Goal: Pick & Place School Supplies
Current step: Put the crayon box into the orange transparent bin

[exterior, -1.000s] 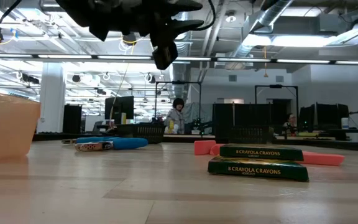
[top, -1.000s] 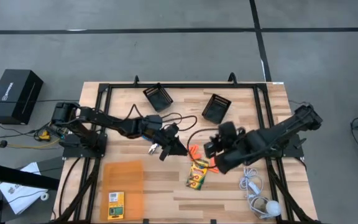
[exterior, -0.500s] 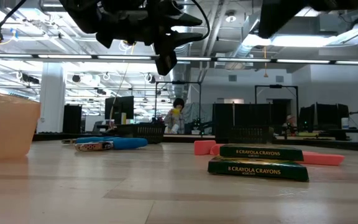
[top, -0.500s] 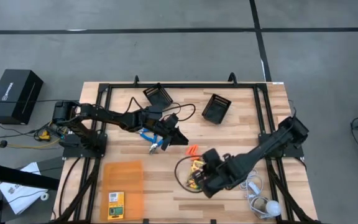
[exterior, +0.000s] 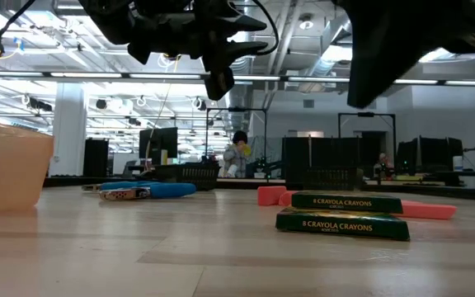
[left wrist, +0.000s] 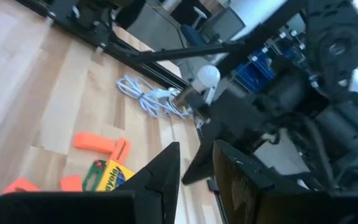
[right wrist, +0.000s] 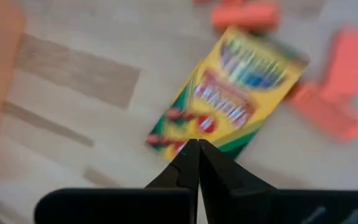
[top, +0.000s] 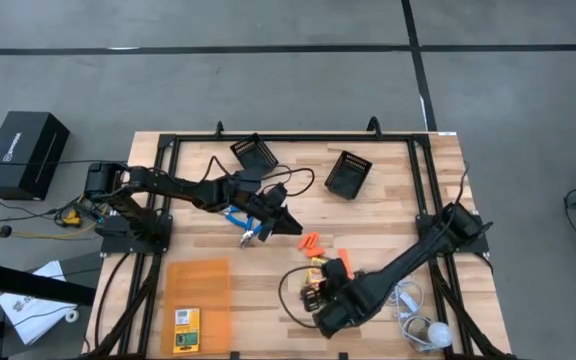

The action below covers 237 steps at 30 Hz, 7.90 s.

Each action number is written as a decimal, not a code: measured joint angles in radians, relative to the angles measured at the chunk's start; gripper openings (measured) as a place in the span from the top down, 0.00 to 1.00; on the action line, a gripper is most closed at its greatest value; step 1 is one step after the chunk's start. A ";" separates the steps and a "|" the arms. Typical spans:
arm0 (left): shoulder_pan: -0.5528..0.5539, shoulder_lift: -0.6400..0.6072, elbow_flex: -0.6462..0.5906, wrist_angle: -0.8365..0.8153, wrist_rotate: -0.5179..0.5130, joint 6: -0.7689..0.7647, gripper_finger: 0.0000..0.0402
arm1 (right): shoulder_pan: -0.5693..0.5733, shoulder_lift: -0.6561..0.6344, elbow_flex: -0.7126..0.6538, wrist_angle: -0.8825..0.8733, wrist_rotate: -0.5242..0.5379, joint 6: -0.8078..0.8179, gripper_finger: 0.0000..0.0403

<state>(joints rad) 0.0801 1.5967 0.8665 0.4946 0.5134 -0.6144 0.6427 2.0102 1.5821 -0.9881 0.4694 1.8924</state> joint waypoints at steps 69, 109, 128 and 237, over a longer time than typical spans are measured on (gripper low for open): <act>-0.007 0.000 -0.034 -0.069 0.029 -0.098 0.77 | 0.088 -0.174 -0.803 0.924 0.089 0.098 1.00; 0.059 0.081 0.177 -0.631 0.147 0.556 0.81 | 0.079 -0.204 -0.812 1.048 0.099 0.011 1.00; 0.111 0.340 0.535 -0.646 0.144 0.662 0.81 | 0.047 -0.209 -0.809 1.073 0.100 0.007 1.00; 0.065 0.535 0.649 -0.823 0.263 0.861 0.62 | 0.015 -0.191 -0.889 1.088 -0.047 -0.019 1.00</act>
<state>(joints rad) 0.1451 2.1319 1.5151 -0.3284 0.7765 0.2462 0.6579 1.8191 0.6927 0.0996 0.4228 1.8730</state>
